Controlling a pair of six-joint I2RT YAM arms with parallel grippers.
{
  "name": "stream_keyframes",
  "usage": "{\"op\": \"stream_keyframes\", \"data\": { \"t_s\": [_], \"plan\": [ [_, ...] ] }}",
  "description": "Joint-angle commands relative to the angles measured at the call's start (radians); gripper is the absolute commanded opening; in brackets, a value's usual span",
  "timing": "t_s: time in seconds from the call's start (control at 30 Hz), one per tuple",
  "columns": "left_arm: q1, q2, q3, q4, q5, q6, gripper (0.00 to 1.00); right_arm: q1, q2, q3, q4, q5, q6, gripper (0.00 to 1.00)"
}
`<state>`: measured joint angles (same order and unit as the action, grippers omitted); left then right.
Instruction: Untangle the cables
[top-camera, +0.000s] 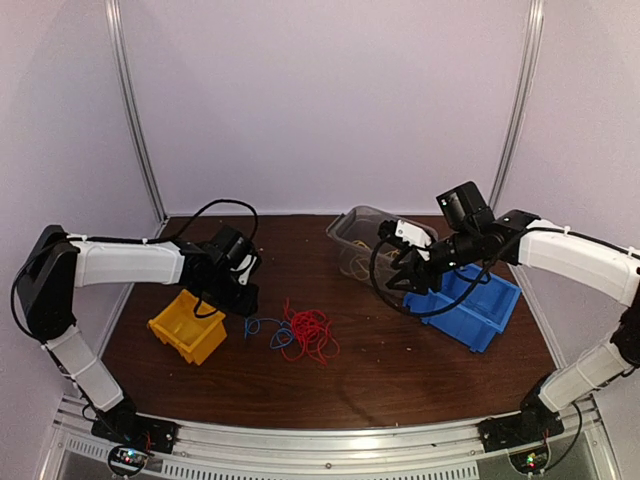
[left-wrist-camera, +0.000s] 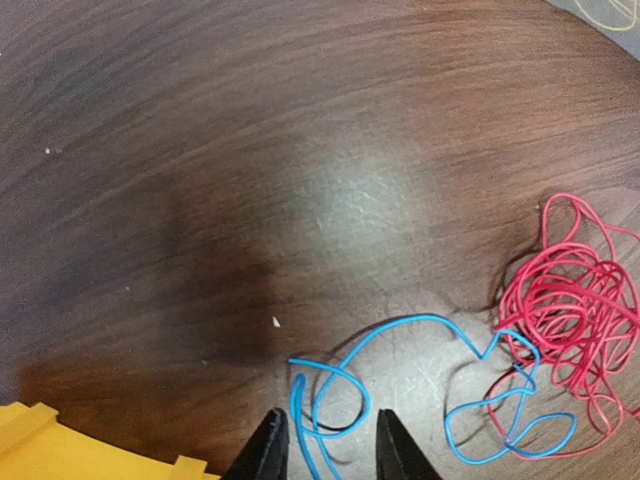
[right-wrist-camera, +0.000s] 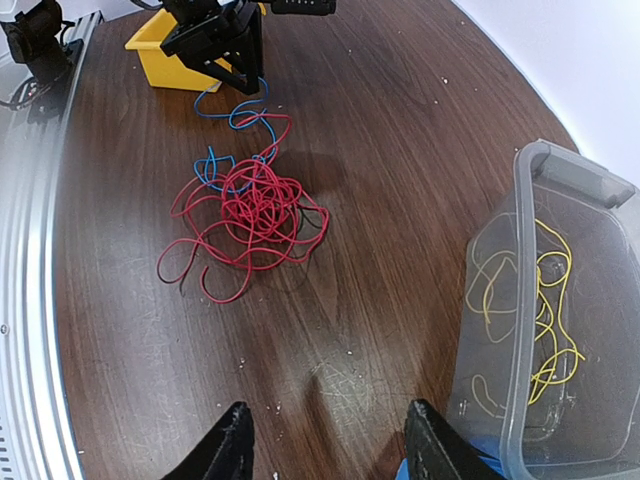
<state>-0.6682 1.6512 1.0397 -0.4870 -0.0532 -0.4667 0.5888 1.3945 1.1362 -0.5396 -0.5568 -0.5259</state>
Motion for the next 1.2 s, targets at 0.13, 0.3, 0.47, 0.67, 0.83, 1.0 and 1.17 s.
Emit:
{"op": "stream_keyframes", "data": {
  "t_s": [0.13, 0.3, 0.47, 0.67, 0.83, 1.0, 1.17],
  "plan": [
    [0.004, 0.009, 0.005, -0.012, 0.083, 0.030, 0.00, 0.004, -0.012, -0.033, 0.048, 0.008, 0.014, 0.52],
    [0.004, -0.038, 0.061, -0.029, -0.008, 0.078, 0.00, 0.003, -0.021, -0.035, 0.046, -0.003, 0.021, 0.52],
    [0.004, -0.145, 0.167, -0.012, -0.068, 0.171, 0.00, 0.002, -0.037, -0.024, 0.032, -0.030, 0.022, 0.55],
    [0.004, -0.278, 0.203, 0.173, 0.007, 0.323, 0.00, 0.003, 0.000, 0.086, 0.037, -0.096, 0.059, 0.56],
    [0.004, -0.330, 0.223, 0.313, 0.198, 0.378, 0.00, 0.004, 0.072, 0.235, 0.046, -0.157, 0.099, 0.58],
    [-0.004, -0.349, 0.231, 0.436, 0.289, 0.338, 0.00, 0.031, 0.150, 0.378, 0.042, -0.210, 0.125, 0.68],
    [-0.009, -0.354, 0.231, 0.595, 0.361, 0.238, 0.00, 0.090, 0.216, 0.431, 0.080, -0.193, 0.136, 0.69]
  ]
}}
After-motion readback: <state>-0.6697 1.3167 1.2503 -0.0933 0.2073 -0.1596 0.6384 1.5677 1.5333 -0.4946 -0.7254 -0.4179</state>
